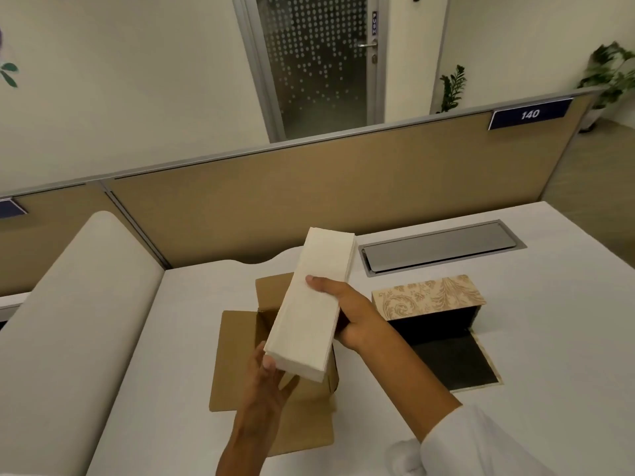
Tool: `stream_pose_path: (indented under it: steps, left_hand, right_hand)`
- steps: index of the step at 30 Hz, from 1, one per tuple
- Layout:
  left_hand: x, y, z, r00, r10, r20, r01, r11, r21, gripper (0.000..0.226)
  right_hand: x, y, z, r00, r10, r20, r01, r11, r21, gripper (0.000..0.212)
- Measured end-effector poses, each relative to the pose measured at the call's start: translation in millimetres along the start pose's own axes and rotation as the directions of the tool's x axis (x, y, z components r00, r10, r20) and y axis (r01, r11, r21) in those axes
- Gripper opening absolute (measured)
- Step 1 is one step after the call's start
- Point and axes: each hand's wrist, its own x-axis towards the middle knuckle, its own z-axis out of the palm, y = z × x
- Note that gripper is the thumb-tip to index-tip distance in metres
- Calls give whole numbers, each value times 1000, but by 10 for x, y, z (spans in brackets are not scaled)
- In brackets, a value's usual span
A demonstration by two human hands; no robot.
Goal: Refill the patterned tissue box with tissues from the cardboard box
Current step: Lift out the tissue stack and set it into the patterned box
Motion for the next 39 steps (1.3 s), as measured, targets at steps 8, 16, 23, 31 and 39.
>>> stream_pose_path:
  steps: [8,16,23,31,39]
  left_hand:
    - [-154,-386,926,994,-87,-60,75,979,-189,66]
    - [66,-872,1302,978,-193,-79,196,980,42,56]
    - [491,-1177,1341,940,-342,5,332,917,222,48]
    - [938,-1595,1416,867,-487,-104,492,807,327,32]
    - [1194,-1876,1551,817,-515,-259,571,785,240,35]
  right_hand:
    - [-396,-133,-679,977,-117,-176,147,975,169,41]
    - [-497,-7,-1493,933,-135,-333,229,938,260,54]
    - [-449,-146,-2518,927,-98,-363,224,920,323,49]
    - [-113,-81,-3150,920,16,-391,1,999,44,22]
    - [141,-76,-3340,911,21,-411,-92,984,-152,23]
